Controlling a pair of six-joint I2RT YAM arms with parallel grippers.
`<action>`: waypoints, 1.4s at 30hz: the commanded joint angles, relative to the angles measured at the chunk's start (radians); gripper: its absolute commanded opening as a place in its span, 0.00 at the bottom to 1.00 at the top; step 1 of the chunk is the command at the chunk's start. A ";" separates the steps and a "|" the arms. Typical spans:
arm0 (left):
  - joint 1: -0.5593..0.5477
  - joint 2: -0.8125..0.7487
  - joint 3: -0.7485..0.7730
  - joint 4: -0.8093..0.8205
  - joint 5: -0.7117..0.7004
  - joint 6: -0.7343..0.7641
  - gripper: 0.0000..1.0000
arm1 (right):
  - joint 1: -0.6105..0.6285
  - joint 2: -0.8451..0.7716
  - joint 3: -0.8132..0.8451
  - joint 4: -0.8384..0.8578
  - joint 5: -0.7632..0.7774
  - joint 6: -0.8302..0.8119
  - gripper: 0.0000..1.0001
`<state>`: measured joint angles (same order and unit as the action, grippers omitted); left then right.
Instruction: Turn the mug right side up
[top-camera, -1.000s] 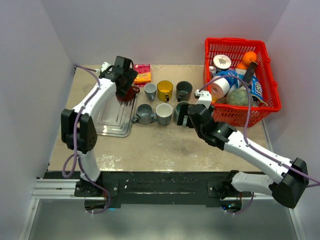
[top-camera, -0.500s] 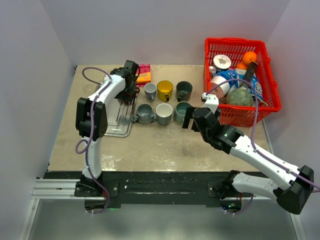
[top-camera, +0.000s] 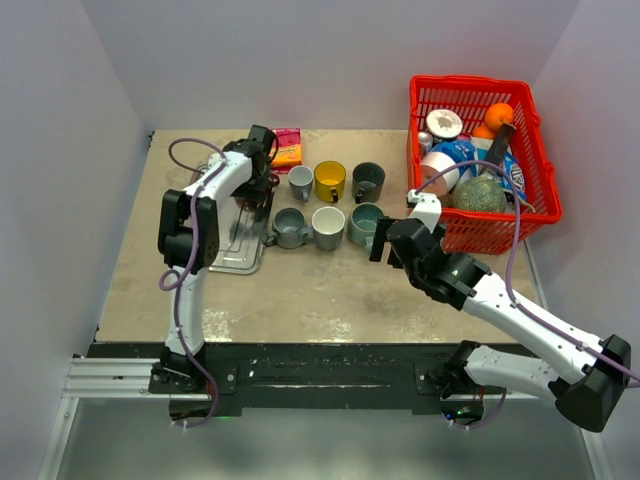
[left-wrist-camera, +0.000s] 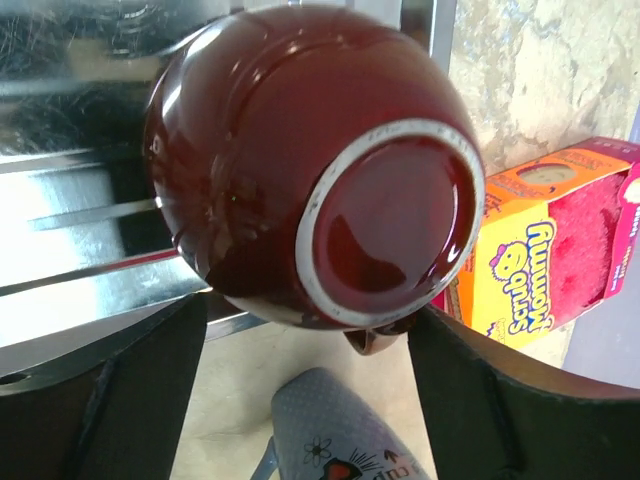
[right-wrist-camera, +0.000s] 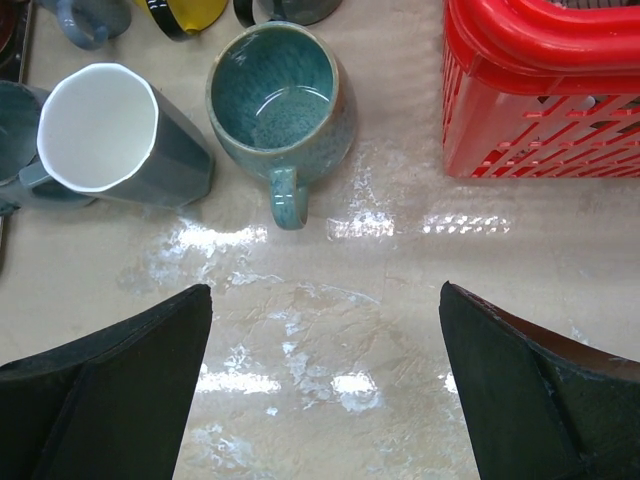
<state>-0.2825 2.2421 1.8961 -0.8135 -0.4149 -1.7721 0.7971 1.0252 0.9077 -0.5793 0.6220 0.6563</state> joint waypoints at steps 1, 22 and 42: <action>0.026 -0.030 -0.011 0.054 -0.025 0.008 0.76 | -0.006 -0.020 -0.006 -0.008 0.050 0.028 0.99; 0.078 -0.110 -0.154 0.105 0.097 0.083 0.13 | -0.007 -0.016 -0.018 -0.021 0.038 0.066 0.99; 0.091 -0.228 -0.205 0.142 0.105 0.322 0.00 | -0.007 -0.031 -0.007 -0.001 -0.005 0.082 0.99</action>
<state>-0.2035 2.1223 1.7237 -0.6685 -0.2932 -1.5566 0.7918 1.0195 0.8913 -0.5983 0.6174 0.7086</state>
